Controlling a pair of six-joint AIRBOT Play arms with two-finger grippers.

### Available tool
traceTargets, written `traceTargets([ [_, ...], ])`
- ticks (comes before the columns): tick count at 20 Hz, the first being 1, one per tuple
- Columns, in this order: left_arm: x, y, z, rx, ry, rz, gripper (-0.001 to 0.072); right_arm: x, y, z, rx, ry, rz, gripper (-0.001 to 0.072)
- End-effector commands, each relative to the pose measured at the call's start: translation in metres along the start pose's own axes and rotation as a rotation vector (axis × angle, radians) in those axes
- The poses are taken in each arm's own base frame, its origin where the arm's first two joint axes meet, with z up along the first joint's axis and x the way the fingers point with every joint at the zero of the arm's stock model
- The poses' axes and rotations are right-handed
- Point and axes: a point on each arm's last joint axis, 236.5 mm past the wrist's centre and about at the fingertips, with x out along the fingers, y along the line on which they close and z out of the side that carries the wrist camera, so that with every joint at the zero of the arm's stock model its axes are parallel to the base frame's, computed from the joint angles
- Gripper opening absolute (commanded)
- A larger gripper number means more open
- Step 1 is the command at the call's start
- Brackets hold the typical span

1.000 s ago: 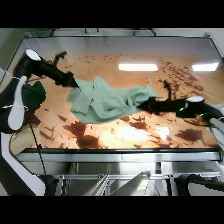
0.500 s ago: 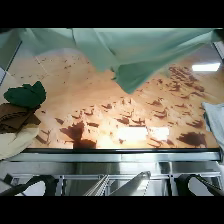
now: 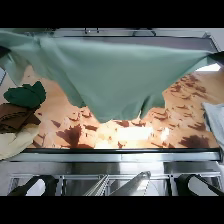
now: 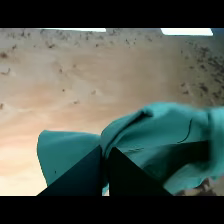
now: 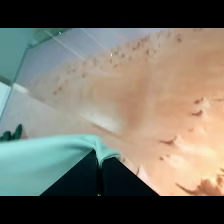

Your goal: Fold the shirts.

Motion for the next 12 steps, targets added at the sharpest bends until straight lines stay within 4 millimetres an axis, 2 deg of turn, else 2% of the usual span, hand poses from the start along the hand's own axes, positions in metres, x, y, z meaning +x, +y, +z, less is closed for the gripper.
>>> traceTargets([
  [1,0.037,0.011,-0.050,-0.064,0.135,-0.053,0.0019,0.028,-0.015,-0.012,0.003,0.047,-0.010,0.0020],
  [3,0.072,0.019,-0.075,-0.106,0.221,-0.090,0.0019,0.061,-0.028,-0.026,0.041,0.097,0.001,0.0020],
  [6,0.131,0.037,-0.109,-0.158,0.325,-0.118,0.0019,0.122,-0.058,-0.069,0.128,0.219,0.008,0.0020],
  [8,0.170,0.051,-0.129,-0.181,0.391,-0.134,0.0019,0.159,-0.088,-0.098,0.189,0.268,-0.025,0.0021],
  [10,0.208,0.069,-0.136,-0.199,0.410,-0.124,0.0017,0.184,-0.117,-0.121,0.239,0.298,-0.066,0.0021],
  [12,0.232,0.088,-0.121,-0.195,0.386,-0.113,0.0019,0.193,-0.137,-0.128,0.270,0.311,-0.083,0.0037],
])
